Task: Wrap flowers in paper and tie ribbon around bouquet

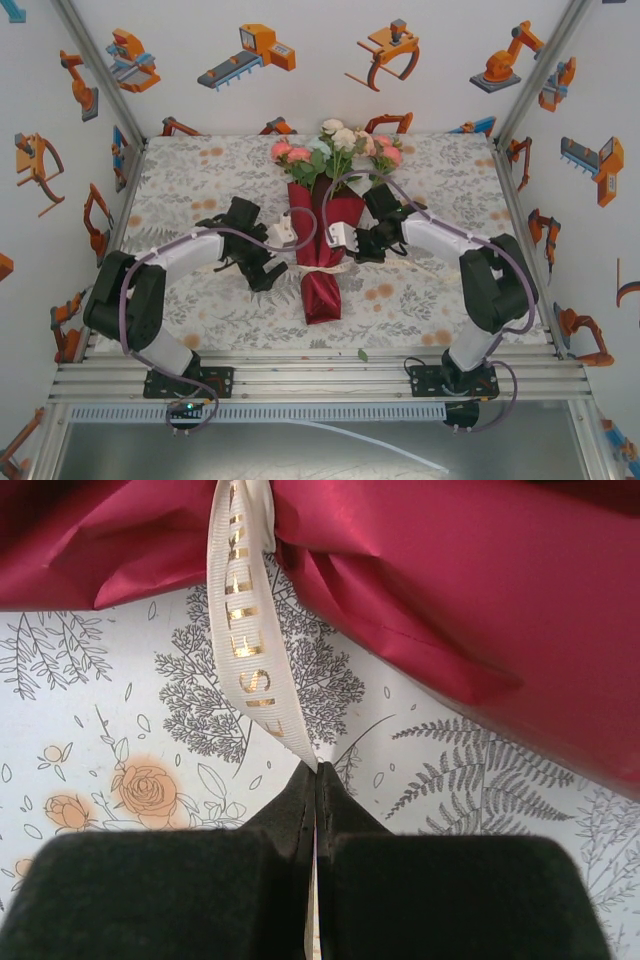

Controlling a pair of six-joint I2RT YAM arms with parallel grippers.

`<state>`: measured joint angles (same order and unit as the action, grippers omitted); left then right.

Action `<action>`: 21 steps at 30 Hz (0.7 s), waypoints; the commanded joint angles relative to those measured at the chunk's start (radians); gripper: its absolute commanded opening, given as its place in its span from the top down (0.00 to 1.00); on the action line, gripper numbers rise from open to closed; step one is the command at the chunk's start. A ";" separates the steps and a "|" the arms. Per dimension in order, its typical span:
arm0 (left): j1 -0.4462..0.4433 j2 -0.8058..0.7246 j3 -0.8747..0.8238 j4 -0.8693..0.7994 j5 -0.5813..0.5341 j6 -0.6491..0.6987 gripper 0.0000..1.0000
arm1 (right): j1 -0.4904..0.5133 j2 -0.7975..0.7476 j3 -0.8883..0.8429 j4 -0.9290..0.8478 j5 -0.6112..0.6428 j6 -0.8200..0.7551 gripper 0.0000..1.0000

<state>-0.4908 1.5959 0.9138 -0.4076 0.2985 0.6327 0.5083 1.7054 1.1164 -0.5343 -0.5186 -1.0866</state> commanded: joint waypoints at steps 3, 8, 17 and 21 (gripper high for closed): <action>-0.052 0.079 0.040 0.082 -0.047 -0.020 0.26 | -0.004 -0.023 -0.012 0.026 -0.037 0.031 1.00; -0.057 0.094 0.029 0.101 -0.073 -0.026 0.74 | -0.018 -0.049 -0.029 0.039 -0.078 0.048 1.00; -0.034 -0.004 0.016 0.069 -0.285 -0.226 1.00 | -0.109 -0.163 -0.118 0.021 -0.097 0.066 1.00; -0.005 -0.068 -0.036 0.049 -0.410 -0.331 1.00 | -0.157 -0.260 -0.230 0.035 -0.013 0.096 1.00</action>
<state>-0.5285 1.5841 0.9184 -0.3031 0.0582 0.4129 0.3889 1.5127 0.9455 -0.4725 -0.5995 -1.0233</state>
